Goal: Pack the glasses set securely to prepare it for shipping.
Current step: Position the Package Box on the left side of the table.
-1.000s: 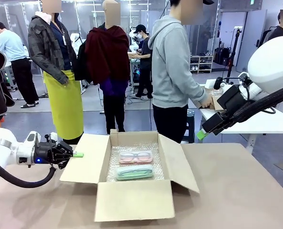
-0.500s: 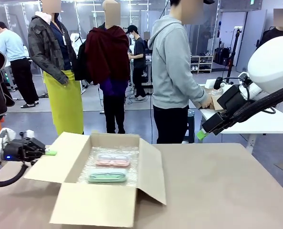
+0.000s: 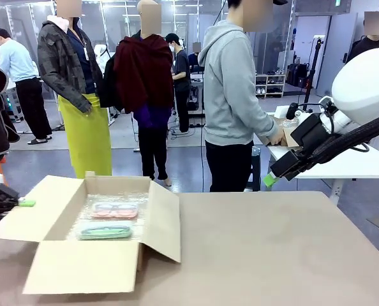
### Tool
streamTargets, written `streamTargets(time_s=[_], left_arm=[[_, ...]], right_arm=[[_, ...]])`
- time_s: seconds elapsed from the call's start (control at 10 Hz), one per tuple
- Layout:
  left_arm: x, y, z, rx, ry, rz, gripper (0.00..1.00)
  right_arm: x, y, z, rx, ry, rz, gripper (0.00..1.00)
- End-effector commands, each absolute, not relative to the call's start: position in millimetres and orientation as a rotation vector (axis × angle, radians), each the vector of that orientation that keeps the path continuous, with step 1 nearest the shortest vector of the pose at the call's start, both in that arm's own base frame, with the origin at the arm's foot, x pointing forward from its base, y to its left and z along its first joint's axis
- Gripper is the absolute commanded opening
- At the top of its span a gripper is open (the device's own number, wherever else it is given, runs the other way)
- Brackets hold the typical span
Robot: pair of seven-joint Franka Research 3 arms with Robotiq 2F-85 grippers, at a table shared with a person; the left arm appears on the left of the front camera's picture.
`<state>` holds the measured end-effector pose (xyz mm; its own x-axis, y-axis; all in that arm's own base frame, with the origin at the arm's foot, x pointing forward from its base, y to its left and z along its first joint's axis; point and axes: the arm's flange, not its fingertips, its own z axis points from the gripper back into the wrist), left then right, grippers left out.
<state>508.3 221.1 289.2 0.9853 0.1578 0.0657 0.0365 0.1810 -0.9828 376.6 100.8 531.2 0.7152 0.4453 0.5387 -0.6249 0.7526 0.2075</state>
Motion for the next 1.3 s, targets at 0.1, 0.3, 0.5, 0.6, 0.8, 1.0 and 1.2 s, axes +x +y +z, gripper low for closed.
streamTargets(time_s=[0.1, 0.3, 0.5, 0.6, 0.8, 1.0, 1.2], left_arm=[[497.1, 275.5, 291.3, -1.389, -0.117, 0.078, 0.03], [491.2, 305.8, 292.2, -1.373, -0.114, 0.105, 0.03], [494.9, 311.9, 295.9, -1.347, -0.132, 0.109, 0.03], [497.1, 305.8, 295.4, -1.363, -0.141, 0.115, 0.03], [488.3, 308.8, 289.6, -1.344, -0.156, 0.107, 0.03], [488.3, 308.8, 289.6, -1.344, -0.156, 0.107, 0.03], [488.3, 308.8, 289.6, -1.344, -0.156, 0.107, 0.03]], right_arm=[[377.9, 101.5, 529.7, 0.383, -0.496, 0.617, 1.00], [377.9, 101.5, 529.7, 0.383, -0.496, 0.617, 1.00], [377.9, 101.5, 529.7, 0.383, -0.496, 0.617, 1.00], [377.9, 101.5, 529.7, 0.383, -0.496, 0.617, 1.00], [377.9, 101.5, 529.7, 0.383, -0.496, 0.617, 1.00], [377.9, 101.5, 529.7, 0.383, -0.496, 0.617, 1.00], [377.9, 101.5, 529.7, 0.383, -0.496, 0.617, 1.00]])
